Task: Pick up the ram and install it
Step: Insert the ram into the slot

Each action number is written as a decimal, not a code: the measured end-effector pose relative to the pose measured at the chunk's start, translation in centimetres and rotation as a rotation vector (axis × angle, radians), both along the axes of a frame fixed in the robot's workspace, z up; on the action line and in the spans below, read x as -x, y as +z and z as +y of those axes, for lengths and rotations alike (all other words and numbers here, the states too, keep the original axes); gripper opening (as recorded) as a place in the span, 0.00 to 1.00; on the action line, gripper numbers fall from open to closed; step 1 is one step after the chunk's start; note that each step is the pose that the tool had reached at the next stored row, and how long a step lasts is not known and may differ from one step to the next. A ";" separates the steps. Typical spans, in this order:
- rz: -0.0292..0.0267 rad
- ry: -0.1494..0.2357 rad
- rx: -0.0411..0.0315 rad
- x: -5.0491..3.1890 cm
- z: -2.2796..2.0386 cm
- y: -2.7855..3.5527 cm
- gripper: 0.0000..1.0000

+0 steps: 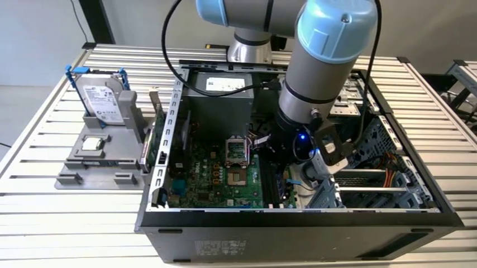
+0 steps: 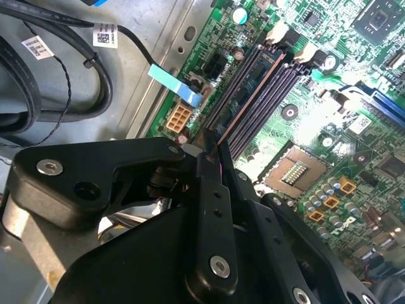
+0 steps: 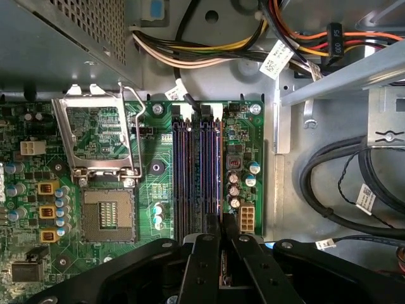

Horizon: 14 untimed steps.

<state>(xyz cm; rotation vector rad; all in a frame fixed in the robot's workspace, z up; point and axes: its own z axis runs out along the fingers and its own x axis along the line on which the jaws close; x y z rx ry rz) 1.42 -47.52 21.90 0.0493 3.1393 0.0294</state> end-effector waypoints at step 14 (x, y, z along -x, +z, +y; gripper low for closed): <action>0.0004 0.000 -0.0004 0.00 0.01 -0.70 1.00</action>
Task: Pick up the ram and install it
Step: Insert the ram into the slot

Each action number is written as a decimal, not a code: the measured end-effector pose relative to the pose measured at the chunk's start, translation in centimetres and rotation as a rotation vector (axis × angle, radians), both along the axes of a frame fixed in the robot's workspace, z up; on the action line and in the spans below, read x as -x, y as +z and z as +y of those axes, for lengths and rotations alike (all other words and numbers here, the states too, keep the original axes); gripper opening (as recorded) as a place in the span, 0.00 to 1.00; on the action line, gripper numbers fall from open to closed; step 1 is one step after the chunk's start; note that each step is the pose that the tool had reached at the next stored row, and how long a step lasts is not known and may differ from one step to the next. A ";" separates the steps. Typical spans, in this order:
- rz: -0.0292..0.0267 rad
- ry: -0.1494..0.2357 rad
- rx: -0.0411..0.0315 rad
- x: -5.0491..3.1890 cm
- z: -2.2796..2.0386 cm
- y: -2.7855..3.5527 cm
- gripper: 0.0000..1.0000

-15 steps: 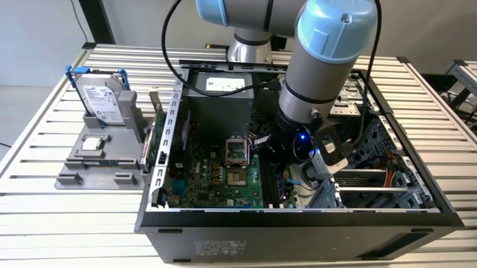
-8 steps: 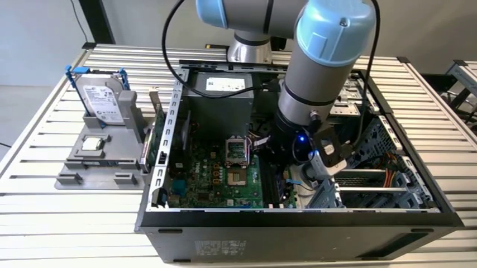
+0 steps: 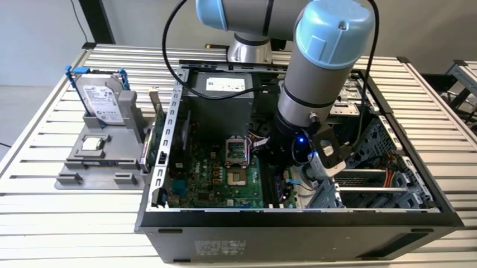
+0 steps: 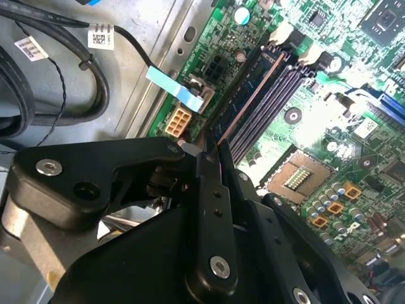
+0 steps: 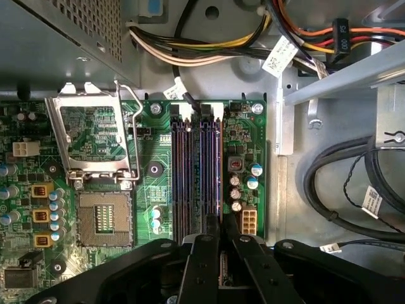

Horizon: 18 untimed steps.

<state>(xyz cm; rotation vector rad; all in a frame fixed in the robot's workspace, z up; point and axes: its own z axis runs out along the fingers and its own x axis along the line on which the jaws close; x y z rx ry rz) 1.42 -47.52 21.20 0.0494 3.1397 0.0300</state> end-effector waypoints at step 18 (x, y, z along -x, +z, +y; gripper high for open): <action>0.0002 0.000 0.0003 0.00 0.00 4.37 0.00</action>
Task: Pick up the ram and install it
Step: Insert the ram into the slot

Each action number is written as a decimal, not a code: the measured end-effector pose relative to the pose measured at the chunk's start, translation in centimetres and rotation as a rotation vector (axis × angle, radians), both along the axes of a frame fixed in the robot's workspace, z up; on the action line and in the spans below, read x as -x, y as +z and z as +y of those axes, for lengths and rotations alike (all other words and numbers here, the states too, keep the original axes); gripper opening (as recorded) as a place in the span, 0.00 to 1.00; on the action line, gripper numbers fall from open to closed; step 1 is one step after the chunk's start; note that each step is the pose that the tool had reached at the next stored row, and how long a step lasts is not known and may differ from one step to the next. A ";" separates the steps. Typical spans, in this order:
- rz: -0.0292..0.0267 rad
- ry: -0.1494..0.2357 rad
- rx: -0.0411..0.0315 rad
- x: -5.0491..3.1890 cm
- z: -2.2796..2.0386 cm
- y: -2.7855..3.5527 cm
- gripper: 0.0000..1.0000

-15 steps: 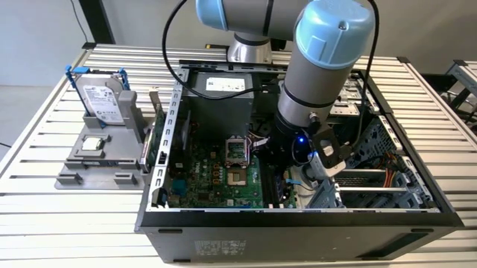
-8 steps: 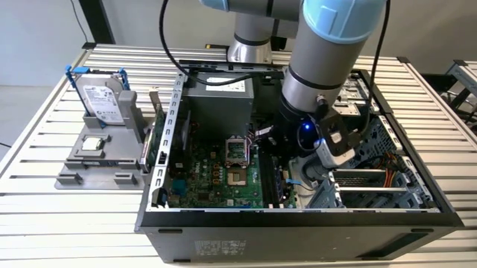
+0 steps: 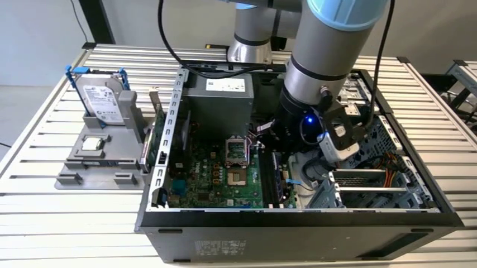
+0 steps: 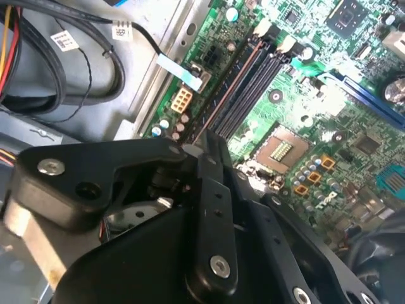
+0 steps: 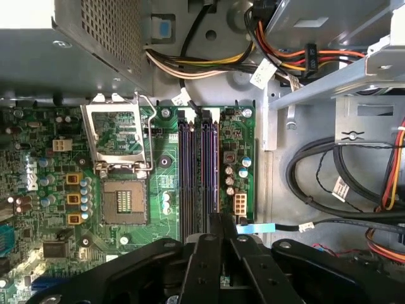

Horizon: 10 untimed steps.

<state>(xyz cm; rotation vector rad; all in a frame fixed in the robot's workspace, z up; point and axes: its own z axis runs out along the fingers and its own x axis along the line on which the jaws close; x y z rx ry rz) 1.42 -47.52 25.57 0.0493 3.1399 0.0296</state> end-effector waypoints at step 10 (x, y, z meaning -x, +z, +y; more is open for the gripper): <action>0.0000 0.000 -0.0001 0.03 0.00 0.13 0.00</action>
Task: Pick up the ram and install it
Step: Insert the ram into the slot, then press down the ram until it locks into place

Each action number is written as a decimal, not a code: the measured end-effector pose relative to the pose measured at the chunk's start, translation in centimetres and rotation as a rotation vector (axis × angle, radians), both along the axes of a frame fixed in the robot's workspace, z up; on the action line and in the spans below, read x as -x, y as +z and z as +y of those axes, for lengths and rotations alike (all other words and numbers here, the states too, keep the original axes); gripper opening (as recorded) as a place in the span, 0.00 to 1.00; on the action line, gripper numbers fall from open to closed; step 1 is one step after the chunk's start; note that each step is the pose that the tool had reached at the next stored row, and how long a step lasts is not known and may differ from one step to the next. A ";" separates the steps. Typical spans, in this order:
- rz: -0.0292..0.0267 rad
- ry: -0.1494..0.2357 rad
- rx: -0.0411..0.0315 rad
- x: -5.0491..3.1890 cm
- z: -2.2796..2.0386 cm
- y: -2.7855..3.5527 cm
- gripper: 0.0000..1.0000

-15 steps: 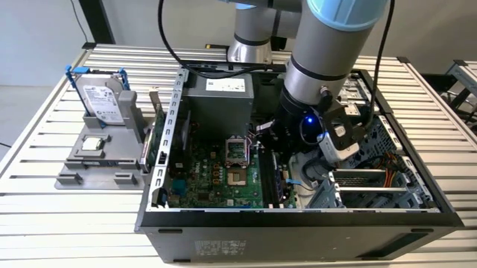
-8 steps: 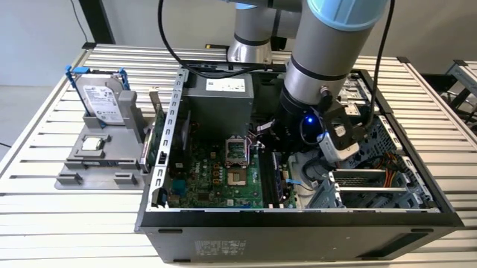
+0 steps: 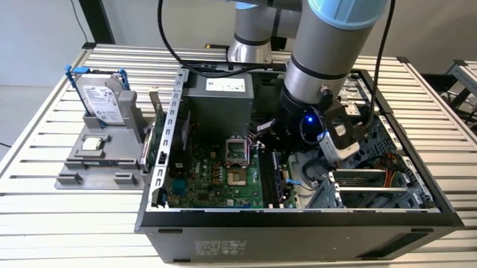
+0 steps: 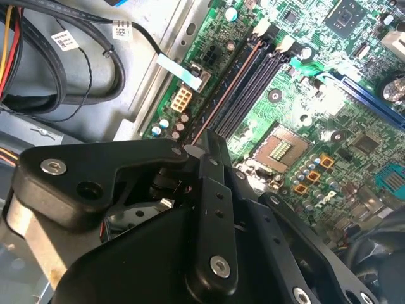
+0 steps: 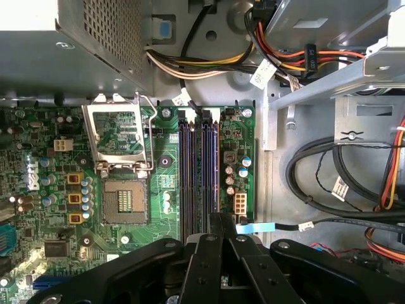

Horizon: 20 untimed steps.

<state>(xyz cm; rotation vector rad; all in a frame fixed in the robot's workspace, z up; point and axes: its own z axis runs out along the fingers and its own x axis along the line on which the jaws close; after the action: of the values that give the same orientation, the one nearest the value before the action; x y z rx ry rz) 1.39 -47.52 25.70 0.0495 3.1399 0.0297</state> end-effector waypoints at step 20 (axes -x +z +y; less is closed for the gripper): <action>0.0000 0.217 0.0001 0.01 0.01 0.05 0.00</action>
<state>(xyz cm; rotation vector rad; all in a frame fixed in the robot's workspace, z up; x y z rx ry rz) 1.38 -47.51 25.75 -0.2917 3.1288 0.0296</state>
